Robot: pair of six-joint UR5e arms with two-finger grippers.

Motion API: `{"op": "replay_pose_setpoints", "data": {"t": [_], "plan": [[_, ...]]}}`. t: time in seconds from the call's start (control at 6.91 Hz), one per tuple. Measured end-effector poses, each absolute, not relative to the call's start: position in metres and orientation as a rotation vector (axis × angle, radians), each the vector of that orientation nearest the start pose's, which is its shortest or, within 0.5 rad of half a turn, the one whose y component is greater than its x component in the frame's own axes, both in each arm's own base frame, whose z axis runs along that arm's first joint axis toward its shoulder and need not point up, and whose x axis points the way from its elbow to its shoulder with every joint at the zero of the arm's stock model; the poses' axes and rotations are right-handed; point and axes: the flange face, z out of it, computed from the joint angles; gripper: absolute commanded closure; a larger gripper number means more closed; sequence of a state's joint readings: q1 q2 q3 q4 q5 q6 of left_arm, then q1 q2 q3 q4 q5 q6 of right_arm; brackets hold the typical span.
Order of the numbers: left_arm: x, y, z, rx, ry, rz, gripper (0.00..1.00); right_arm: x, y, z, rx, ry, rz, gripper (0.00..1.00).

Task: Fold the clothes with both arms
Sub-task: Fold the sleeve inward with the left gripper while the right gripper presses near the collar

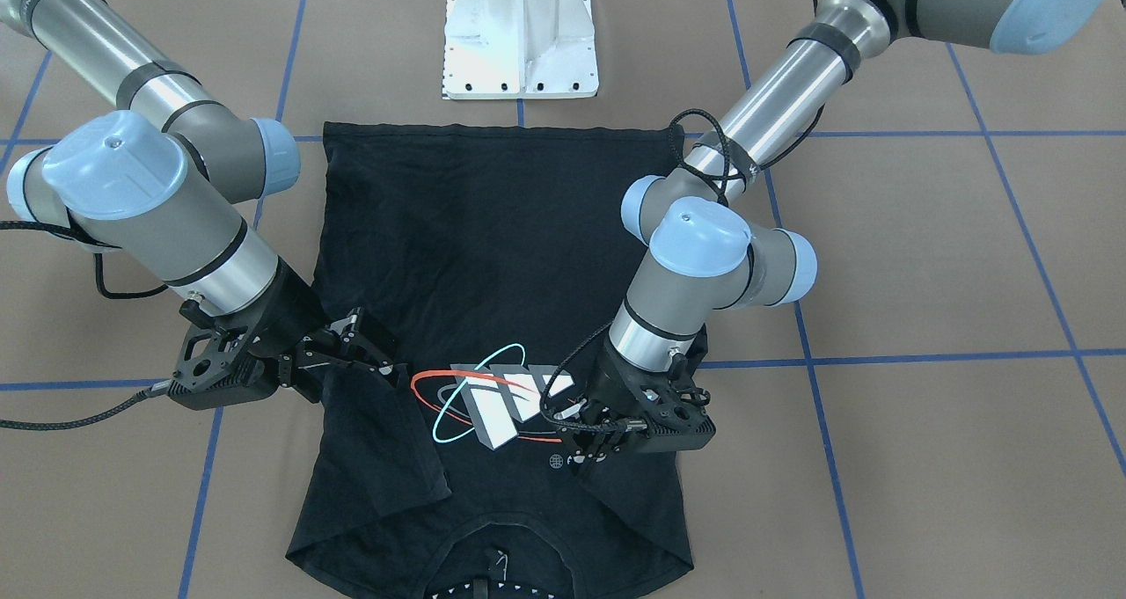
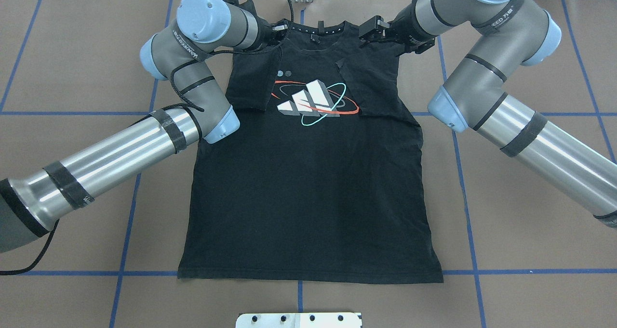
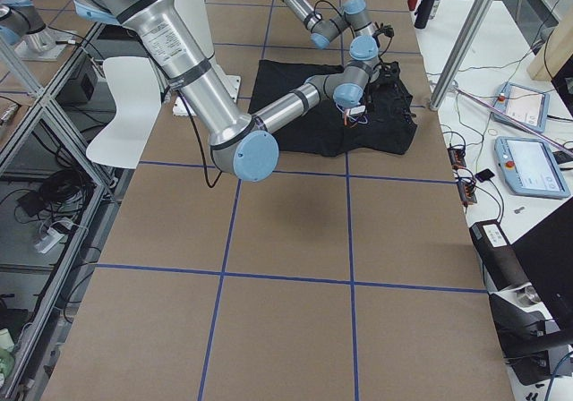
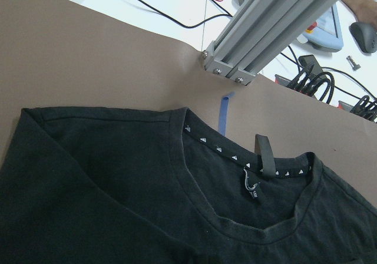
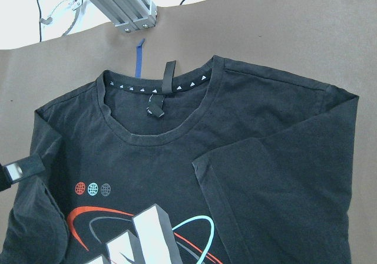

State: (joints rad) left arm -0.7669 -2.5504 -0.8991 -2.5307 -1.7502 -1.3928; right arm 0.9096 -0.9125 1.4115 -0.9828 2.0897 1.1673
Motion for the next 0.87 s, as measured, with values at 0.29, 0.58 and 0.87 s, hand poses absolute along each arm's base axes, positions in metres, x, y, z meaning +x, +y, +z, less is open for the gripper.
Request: {"op": "replay_pose_setpoints", "data": {"t": [0.29,0.58,0.87], "plan": [[0.5344,-0.6682,0.2084,0.457,1.241,-0.379,0.06,-0.38,-0.6259,0.2633,0.278,-1.122,0.167,0.0],[0.5352,-0.6656,0.2083,0.469,1.259,-0.374,0.01,-0.3802,-0.626,0.2638,0.278,-1.121,0.167,0.0],[0.5294,-0.6654,0.2039,0.485,1.3,-0.38,0.01,-0.3806,-0.6258,0.2633,0.274,-1.123,0.167,0.0]]}}
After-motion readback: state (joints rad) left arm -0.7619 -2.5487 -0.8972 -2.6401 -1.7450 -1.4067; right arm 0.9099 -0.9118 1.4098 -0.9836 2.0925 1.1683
